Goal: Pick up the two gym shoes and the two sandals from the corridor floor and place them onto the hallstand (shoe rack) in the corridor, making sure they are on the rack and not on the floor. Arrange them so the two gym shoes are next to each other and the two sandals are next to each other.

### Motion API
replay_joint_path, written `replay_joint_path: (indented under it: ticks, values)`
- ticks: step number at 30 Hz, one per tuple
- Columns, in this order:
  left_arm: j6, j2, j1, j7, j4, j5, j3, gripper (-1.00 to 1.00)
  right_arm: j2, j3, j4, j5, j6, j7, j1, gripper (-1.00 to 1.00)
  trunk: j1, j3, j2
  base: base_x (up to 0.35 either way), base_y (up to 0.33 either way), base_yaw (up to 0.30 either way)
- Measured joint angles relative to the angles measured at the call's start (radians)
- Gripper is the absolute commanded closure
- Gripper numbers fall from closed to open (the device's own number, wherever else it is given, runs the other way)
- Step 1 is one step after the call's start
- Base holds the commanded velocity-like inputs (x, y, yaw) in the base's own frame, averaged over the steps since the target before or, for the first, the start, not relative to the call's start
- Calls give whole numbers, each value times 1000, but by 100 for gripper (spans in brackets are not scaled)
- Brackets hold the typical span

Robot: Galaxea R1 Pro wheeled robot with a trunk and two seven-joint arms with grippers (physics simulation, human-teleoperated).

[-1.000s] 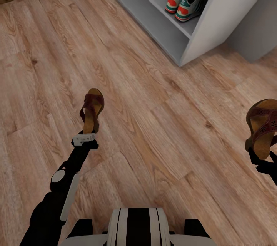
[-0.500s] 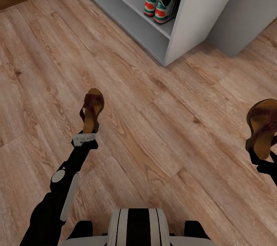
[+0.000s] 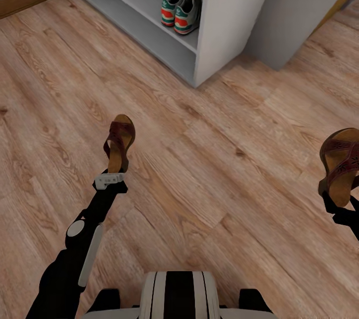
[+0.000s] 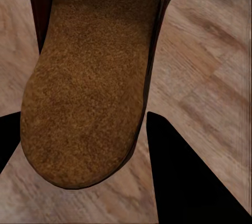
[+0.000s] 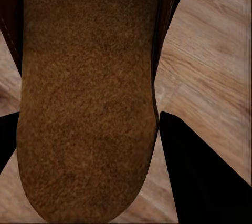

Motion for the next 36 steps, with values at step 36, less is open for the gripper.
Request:
replay_joint_path:
  ticks: [36]
  values:
    - [1, 0, 0, 1, -2, 0, 0, 100, 0, 0, 0, -1, -3, 1, 0, 100, 0, 49, 0, 0, 0, -176]
